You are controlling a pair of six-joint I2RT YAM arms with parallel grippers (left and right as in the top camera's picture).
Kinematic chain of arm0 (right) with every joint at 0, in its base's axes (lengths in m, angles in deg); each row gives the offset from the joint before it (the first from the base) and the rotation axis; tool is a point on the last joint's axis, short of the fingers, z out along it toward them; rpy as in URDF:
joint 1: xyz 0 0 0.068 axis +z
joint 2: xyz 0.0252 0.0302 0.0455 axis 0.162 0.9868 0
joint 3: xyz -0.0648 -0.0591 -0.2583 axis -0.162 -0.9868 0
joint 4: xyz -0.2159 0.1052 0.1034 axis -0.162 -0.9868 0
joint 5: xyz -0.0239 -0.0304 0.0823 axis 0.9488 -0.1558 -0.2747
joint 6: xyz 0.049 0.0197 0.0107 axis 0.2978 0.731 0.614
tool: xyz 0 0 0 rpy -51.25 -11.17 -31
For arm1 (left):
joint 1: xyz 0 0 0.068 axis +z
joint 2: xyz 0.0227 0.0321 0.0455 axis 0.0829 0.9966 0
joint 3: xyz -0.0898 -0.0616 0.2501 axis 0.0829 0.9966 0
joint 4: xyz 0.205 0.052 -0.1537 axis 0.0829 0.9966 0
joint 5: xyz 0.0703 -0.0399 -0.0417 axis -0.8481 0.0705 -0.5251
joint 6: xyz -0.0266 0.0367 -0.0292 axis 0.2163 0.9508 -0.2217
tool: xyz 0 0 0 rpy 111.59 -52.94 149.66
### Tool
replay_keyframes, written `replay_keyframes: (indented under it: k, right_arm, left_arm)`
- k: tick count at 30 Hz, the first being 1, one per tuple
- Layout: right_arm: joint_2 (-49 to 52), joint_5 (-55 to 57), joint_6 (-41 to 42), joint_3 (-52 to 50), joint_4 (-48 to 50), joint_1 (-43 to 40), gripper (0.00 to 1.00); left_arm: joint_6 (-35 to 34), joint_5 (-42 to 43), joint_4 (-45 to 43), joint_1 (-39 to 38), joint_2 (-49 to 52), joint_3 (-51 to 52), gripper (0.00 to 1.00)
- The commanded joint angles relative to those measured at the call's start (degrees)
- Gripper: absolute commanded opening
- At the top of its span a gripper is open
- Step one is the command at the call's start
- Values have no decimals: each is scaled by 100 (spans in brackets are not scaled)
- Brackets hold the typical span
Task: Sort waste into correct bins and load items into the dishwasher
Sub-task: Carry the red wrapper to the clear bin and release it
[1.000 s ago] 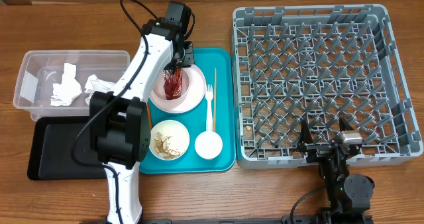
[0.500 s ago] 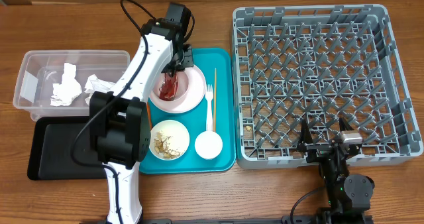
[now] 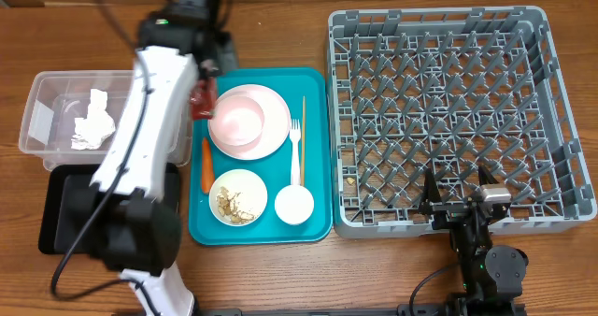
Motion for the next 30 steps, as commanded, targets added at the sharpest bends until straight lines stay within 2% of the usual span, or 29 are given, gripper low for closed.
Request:
replay_keyframes:
  k: [1, 8, 16, 30]
  right_arm:
    - [-68, -7, 20, -61, 46, -20, 100]
    - [-68, -7, 20, -61, 46, -20, 100]
    - [-66, -7, 20, -61, 46, -20, 100]
    - [-66, -7, 22, -61, 46, -22, 100]
  left_arm:
    - [52, -219, 90, 422, -393, -120, 4]
    - [46, -225, 380, 1355, -402, -118, 4]
    - [48, -254, 444, 2090, -160, -103, 4]
    - [48, -234, 376, 2710, 927, -98, 4]
